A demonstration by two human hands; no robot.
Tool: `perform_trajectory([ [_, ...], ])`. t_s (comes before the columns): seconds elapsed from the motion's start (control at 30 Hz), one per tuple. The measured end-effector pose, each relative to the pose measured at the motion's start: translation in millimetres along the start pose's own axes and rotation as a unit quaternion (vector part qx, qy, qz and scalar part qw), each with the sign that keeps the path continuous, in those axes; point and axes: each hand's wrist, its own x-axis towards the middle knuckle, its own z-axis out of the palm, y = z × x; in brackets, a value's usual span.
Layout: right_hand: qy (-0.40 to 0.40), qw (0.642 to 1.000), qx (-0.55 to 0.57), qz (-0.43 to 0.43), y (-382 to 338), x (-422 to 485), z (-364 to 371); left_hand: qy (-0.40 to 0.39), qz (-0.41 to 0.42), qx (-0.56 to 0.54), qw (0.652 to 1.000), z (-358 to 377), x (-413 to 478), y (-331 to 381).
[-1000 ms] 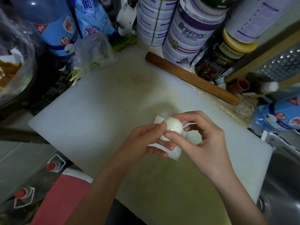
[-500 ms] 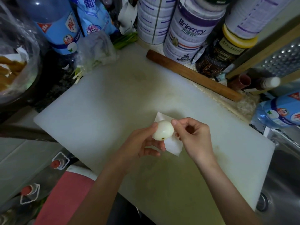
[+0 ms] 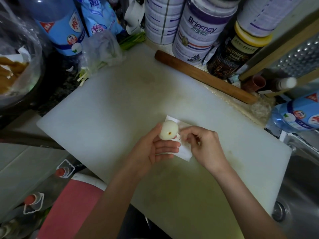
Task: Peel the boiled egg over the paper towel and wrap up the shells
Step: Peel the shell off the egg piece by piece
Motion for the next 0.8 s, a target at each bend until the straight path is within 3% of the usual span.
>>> perform_trajectory([
  [0.27,0.040,0.993,0.108,0.022,-13,-21,-4,0.029,0.019,-0.079,0.996,5,2,1],
  [0.8,0.121,0.975,0.160,0.092,1,-10,17,0.030,0.031,-0.050,0.998,-2,-7,8],
])
